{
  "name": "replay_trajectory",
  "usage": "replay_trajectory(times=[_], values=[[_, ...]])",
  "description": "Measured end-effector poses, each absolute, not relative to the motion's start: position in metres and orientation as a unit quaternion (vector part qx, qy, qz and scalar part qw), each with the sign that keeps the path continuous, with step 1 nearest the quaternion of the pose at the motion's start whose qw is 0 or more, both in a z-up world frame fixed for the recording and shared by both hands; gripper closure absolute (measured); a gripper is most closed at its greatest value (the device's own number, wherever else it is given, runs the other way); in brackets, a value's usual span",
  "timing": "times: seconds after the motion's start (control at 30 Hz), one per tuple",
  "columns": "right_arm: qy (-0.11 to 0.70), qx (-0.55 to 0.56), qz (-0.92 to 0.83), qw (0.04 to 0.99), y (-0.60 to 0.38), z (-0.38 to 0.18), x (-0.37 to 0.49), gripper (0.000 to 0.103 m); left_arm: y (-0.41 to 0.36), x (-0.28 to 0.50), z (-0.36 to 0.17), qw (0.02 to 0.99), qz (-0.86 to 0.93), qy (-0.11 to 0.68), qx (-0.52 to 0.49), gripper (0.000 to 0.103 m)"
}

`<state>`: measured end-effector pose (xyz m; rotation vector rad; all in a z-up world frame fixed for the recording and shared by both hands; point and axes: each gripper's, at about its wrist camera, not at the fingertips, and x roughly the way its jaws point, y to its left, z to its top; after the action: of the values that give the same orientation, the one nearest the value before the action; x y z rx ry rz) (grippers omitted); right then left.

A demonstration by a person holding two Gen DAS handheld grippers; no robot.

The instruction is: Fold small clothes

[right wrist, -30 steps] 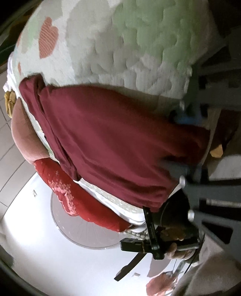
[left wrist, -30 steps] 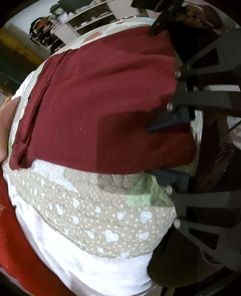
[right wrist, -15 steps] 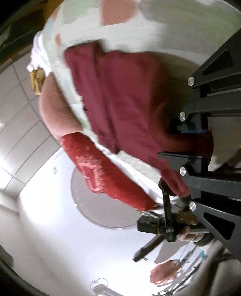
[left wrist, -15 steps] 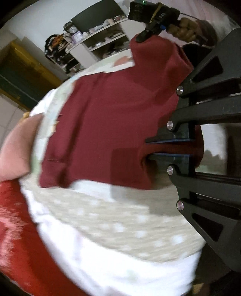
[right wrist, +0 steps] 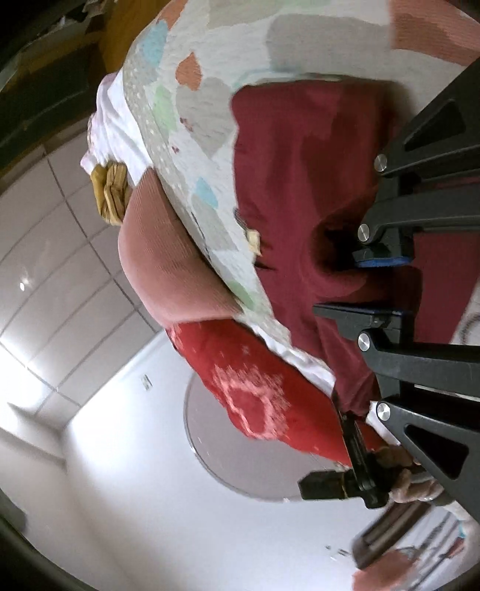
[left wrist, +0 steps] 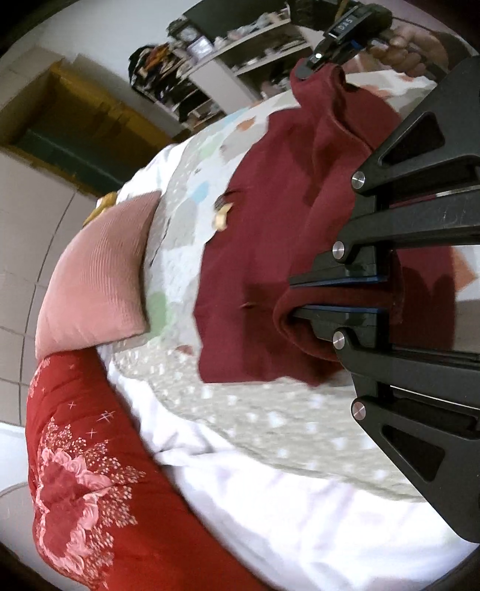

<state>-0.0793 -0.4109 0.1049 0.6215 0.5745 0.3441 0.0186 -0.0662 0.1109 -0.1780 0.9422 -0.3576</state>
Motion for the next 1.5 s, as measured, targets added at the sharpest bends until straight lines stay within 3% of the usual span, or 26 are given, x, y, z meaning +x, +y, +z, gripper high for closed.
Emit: replay_trajectory(times=[0.23, 0.27, 0.3, 0.33, 0.43, 0.5, 0.53, 0.7, 0.93, 1.23, 1.5], values=[[0.295, 0.317, 0.115, 0.894, -0.429, 0.087, -0.01, 0.088, -0.073, 0.083, 0.085, 0.866, -0.146, 0.469, -0.095, 0.096], [0.309, 0.326, 0.103, 0.888, -0.434, 0.079, 0.002, 0.082, -0.073, 0.086, 0.083, 0.863, -0.149, 0.473, -0.102, 0.094], [0.33, 0.34, 0.099, 0.875, -0.439, 0.069, 0.014, 0.061, -0.072, 0.091, 0.08, 0.858, -0.154, 0.478, -0.109, 0.092], [0.341, 0.352, 0.096, 0.866, -0.443, 0.063, 0.021, 0.054, -0.071, 0.096, 0.079, 0.853, -0.161, 0.482, -0.118, 0.089], [0.328, 0.394, 0.073, 0.856, -0.465, 0.057, 0.02, 0.05, -0.07, 0.102, 0.084, 0.845, -0.178, 0.489, -0.124, 0.073], [0.3, 0.429, 0.051, 0.851, -0.485, 0.061, 0.006, 0.046, -0.066, 0.099, 0.094, 0.859, -0.168, 0.469, -0.121, 0.036], [0.29, 0.438, 0.039, 0.85, -0.493, 0.064, 0.0, 0.046, -0.061, 0.096, 0.103, 0.872, -0.154, 0.448, -0.119, 0.033], [0.288, 0.35, 0.055, 0.89, -0.475, 0.093, -0.016, 0.046, -0.068, 0.095, 0.115, 0.881, -0.162, 0.432, -0.103, 0.032], [0.34, 0.175, 0.078, 0.921, -0.398, 0.098, 0.023, 0.052, -0.105, 0.113, 0.082, 0.87, -0.143, 0.467, -0.061, 0.032], [0.386, 0.232, -0.015, 0.893, -0.457, 0.042, 0.088, 0.052, -0.103, 0.161, 0.031, 0.861, -0.071, 0.501, -0.049, 0.032], [0.366, 0.185, -0.015, 0.912, -0.439, 0.078, 0.042, 0.052, -0.095, 0.126, 0.056, 0.876, -0.089, 0.473, -0.031, 0.032]])
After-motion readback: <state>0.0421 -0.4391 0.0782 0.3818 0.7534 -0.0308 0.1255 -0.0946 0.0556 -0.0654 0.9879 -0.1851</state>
